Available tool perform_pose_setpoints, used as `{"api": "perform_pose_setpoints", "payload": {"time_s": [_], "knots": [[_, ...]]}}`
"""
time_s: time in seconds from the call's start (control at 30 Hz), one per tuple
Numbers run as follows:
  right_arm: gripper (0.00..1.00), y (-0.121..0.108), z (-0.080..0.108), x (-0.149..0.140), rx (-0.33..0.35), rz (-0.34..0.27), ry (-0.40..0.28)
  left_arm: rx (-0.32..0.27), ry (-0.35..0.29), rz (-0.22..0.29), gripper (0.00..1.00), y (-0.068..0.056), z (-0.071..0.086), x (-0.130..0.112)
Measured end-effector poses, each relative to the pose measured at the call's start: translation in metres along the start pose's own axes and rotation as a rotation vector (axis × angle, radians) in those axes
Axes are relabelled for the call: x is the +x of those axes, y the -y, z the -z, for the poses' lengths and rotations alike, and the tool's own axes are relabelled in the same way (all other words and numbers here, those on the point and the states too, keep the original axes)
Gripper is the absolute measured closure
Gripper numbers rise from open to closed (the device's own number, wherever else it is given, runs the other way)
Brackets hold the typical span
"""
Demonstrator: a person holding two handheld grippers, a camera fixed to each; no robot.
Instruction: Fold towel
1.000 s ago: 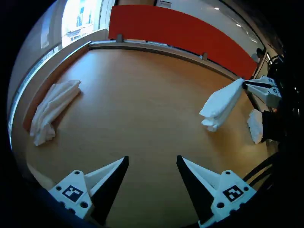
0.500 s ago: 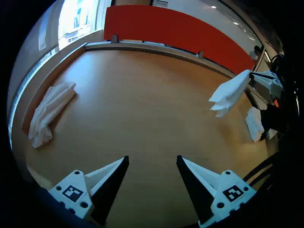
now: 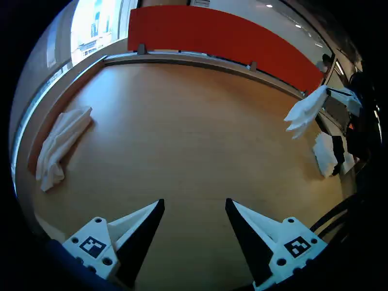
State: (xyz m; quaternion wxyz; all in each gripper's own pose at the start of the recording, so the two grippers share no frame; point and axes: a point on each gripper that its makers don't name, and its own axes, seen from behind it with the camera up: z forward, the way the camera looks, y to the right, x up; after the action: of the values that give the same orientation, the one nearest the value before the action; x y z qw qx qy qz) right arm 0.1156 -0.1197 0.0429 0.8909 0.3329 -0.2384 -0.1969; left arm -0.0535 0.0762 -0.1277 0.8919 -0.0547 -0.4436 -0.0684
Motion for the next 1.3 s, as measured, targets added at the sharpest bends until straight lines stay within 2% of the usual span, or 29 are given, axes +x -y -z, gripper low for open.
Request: {"api": "perform_pose_setpoints", "payload": {"time_s": [0.57,1.07,1.3], "knots": [[0.97,-0.086,0.036,-0.048,-0.095,-0.029,0.064,0.011,0.009,-0.015,0.07,-0.004,-0.003,0.002],[0.97,-0.166,0.068,-0.077,-0.202,-0.068,0.099,0.012,0.016,-0.035,0.07,-0.011,-0.006,0.009],[0.97,-0.193,0.084,-0.089,-0.240,-0.072,0.120,0.012,0.018,-0.048,0.07,-0.015,-0.008,0.013]]}}
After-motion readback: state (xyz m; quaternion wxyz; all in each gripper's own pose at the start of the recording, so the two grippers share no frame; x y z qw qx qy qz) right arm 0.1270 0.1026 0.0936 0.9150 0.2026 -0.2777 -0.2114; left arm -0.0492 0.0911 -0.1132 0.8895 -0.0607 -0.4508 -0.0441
